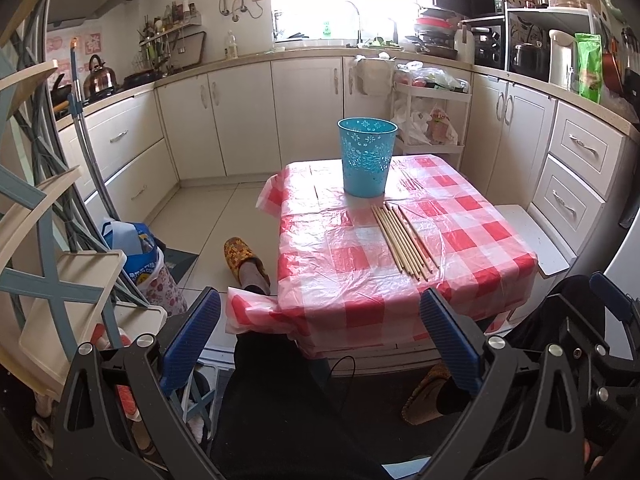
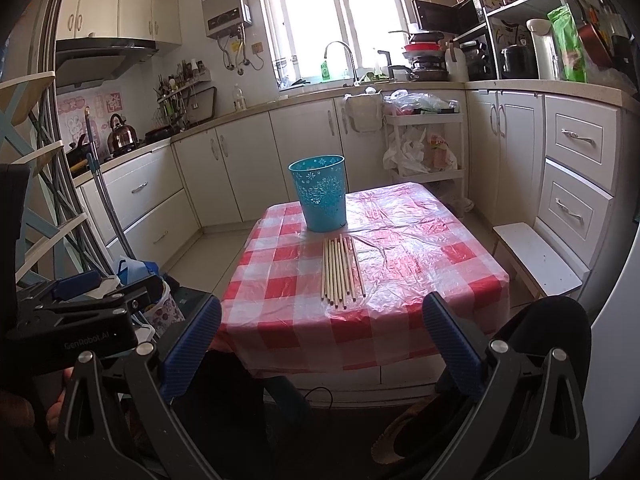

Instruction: Organize utensils

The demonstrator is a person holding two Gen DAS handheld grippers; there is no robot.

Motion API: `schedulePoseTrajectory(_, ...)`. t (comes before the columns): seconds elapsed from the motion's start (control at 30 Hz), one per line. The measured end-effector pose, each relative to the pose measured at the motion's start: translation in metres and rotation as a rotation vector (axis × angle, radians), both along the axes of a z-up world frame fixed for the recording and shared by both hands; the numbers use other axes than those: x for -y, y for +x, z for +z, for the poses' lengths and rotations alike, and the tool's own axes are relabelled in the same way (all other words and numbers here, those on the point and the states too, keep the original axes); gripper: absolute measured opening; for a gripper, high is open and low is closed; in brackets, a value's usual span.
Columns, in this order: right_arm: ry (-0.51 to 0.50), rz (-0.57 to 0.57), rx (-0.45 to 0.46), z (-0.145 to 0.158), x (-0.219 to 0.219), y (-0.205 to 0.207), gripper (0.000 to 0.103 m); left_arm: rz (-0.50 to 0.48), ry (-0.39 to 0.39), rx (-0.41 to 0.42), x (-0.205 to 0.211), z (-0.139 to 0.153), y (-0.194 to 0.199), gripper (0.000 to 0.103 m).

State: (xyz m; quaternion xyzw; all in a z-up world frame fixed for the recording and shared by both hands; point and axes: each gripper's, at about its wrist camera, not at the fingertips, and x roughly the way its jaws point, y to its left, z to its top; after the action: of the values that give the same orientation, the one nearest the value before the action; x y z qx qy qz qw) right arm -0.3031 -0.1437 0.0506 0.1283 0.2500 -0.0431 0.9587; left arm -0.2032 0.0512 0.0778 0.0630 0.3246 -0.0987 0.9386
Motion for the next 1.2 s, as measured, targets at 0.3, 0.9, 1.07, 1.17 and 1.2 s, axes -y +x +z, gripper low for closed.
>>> schedulePoseTrajectory(0.3,-0.002,0.005,-0.012,-0.002,0.000,0.004,0.097,0.003,-0.007,-0.014,-0.002,-0.005,0.003,0.096)
schedulePoseTrajectory(0.9,-0.070,0.077,-0.084,-0.025,0.022,0.089,0.091,0.012,-0.061,-0.089,0.003,-0.035,0.064,0.096)
schedulePoseTrajectory(1.07,-0.014,0.110,-0.237,-0.062,0.052,0.169,0.057,0.021,-0.083,-0.128,0.011,-0.051,0.101,0.096)
schedulePoseTrajectory(1.17,0.009,0.113,-0.295,-0.083,0.065,0.205,0.045,0.026,-0.087,-0.156,0.018,-0.062,0.122,0.096)
schedulePoseTrajectory(1.2,0.013,0.118,-0.306,-0.089,0.066,0.215,0.041,0.027,-0.088,-0.165,0.021,-0.066,0.129,0.096)
